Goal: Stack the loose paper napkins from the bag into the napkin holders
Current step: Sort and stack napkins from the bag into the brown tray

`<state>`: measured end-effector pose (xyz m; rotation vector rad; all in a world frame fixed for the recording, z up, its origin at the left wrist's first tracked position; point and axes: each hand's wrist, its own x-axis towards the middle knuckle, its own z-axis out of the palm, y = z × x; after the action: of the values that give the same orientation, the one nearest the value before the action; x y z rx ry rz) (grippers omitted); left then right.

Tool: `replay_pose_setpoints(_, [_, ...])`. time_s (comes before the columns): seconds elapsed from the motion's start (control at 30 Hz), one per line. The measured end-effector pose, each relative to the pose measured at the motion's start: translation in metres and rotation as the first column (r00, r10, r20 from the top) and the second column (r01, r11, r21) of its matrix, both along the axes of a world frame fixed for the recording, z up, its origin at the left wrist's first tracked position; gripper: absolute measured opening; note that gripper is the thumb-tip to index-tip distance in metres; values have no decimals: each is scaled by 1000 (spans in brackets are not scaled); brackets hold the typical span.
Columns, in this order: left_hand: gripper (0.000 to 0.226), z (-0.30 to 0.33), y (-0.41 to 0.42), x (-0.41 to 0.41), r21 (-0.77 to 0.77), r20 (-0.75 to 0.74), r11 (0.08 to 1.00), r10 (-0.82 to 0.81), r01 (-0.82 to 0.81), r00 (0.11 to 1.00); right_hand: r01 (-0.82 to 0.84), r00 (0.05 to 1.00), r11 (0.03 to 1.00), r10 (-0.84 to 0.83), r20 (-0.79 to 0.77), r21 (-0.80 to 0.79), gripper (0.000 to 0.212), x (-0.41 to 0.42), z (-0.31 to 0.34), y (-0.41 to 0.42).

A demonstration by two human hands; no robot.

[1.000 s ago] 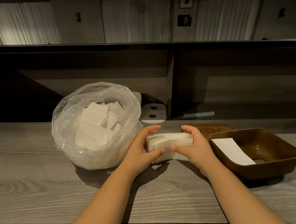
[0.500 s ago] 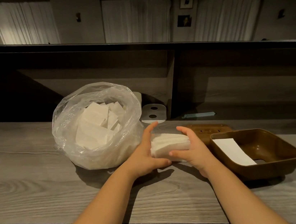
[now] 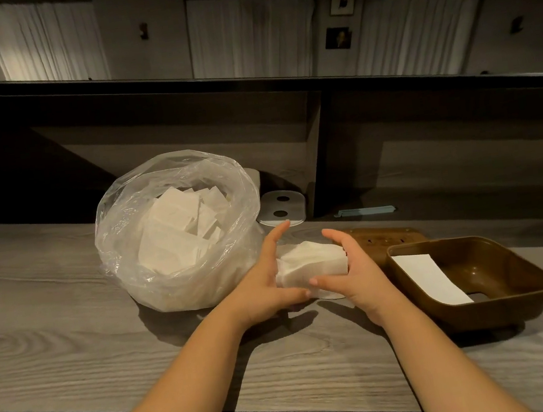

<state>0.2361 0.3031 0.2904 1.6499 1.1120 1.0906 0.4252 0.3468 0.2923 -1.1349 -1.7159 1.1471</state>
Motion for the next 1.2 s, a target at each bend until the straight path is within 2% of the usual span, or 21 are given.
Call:
replay_pose_setpoints(0.13, [76, 0, 6, 0, 19, 13, 983, 181, -181, 983, 136, 990, 989, -135, -28, 50, 69, 0, 3, 0])
replay_pose_setpoints(0.23, [51, 0, 8, 1, -7, 136, 970, 242, -243, 961, 146, 988, 989, -145, -50, 19, 65, 0, 10, -3])
replay_pose_setpoints(0.33, [41, 5, 6, 5, -52, 325, 971, 237, -233, 915, -67, 997, 993, 63, -43, -97, 54, 5, 17, -6])
replay_pose_setpoints(0.4, [38, 8, 4, 8, -83, 399, 976, 217, -201, 891, -187, 981, 968, 192, 17, -166, 44, 3, 20, -10])
replay_pose_setpoints(0.5, [39, 11, 4, 12, -129, 436, 978, 204, -163, 877, -184, 979, 970, 195, 59, -161, 29, -3, 22, -17])
replay_pose_setpoints(0.57, [55, 11, 4, 12, -160, 500, 983, 157, -87, 852, -172, 984, 970, 163, -66, -169, 27, -5, 24, -18])
replay_pose_setpoints(0.63, [86, 11, 4, 12, -200, 542, 976, 40, 83, 839, -153, 962, 968, 100, -255, -199, 27, -5, 24, -17])
replay_pose_setpoints(0.67, [90, 11, 3, 12, -229, 564, 959, -8, 165, 826, -129, 947, 970, 60, -314, -205, 25, -5, 23, -17])
replay_pose_setpoints(0.7, [84, 10, 1, 13, -253, 578, 942, -36, 221, 815, -106, 941, 974, 33, -337, -201, 25, -6, 23, -17])
replay_pose_setpoints(0.77, [54, 9, 2, 17, -297, 552, 929, -24, 223, 833, -56, 961, 987, 12, -277, -151, 26, -10, 20, -17])
replay_pose_setpoints(0.83, [37, 7, 4, 17, -313, 462, 938, 12, 150, 887, -2, 983, 998, -10, -181, -68, 33, -11, 19, -16])
replay_pose_setpoints(0.9, [34, 7, 5, 13, -320, 387, 939, 7, 127, 922, 24, 979, 999, -28, -200, -23, 39, -7, 21, -14])
replay_pose_setpoints(1.0, [43, 8, 5, 8, -325, 226, 941, -25, 99, 974, -21, 973, 1000, 20, -229, -2, 48, 1, 24, -13])
replay_pose_setpoints(1.1, [47, 9, 3, 5, -297, 121, 953, -26, 61, 992, -24, 988, 997, 34, -150, 67, 30, 0, 22, -16])
replay_pose_setpoints(1.2, [41, 8, 5, 2, -218, 112, 970, 131, -104, 985, 92, 977, 994, -77, -197, 66, 26, 0, 19, -11])
